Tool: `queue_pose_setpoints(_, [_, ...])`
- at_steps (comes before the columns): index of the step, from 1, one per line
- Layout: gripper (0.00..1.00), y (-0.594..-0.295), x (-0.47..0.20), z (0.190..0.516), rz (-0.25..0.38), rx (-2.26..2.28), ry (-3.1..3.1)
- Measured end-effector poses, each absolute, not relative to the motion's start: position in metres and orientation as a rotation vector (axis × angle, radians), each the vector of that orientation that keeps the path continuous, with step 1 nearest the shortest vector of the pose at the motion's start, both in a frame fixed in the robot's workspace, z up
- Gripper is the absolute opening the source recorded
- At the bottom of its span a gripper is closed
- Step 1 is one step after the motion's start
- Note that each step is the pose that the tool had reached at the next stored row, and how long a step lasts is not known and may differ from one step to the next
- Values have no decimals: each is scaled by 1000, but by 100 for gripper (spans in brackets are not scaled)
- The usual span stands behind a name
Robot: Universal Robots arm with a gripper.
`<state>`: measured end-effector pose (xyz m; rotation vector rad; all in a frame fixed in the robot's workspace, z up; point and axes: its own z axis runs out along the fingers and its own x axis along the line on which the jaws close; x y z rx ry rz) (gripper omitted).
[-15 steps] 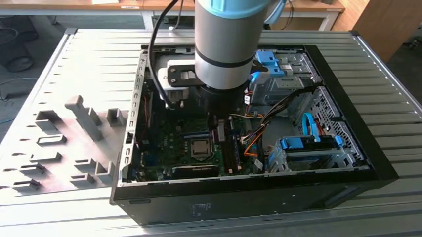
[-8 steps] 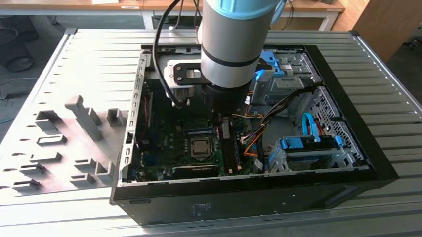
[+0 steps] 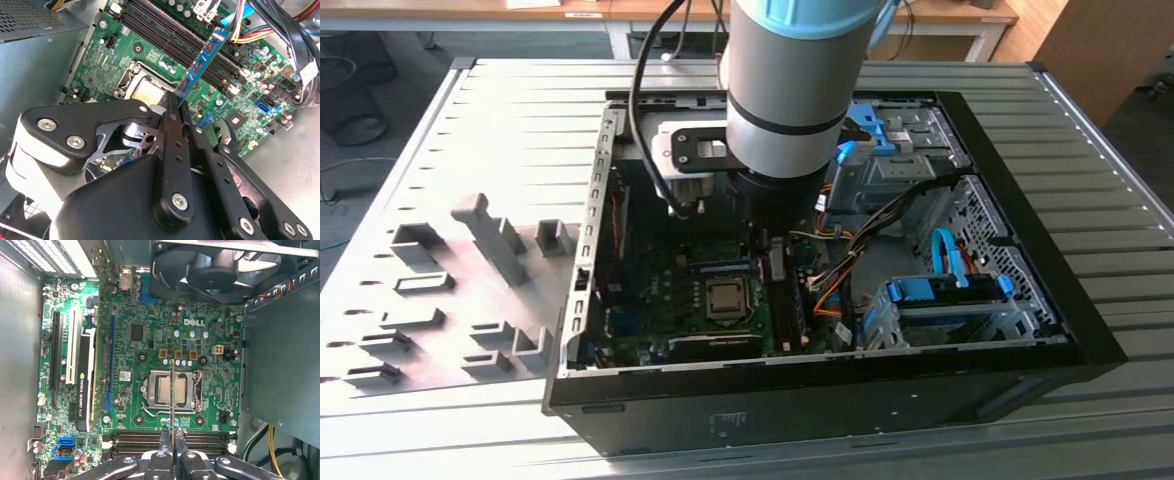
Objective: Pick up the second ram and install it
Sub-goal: 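Insert the second ram into the second slot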
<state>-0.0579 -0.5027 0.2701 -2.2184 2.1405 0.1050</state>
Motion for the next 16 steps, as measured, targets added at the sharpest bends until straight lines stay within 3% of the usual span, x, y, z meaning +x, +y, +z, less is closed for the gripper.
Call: queue_pose_setpoints(16, [14, -503, -58, 270, 100, -2094, 2258])
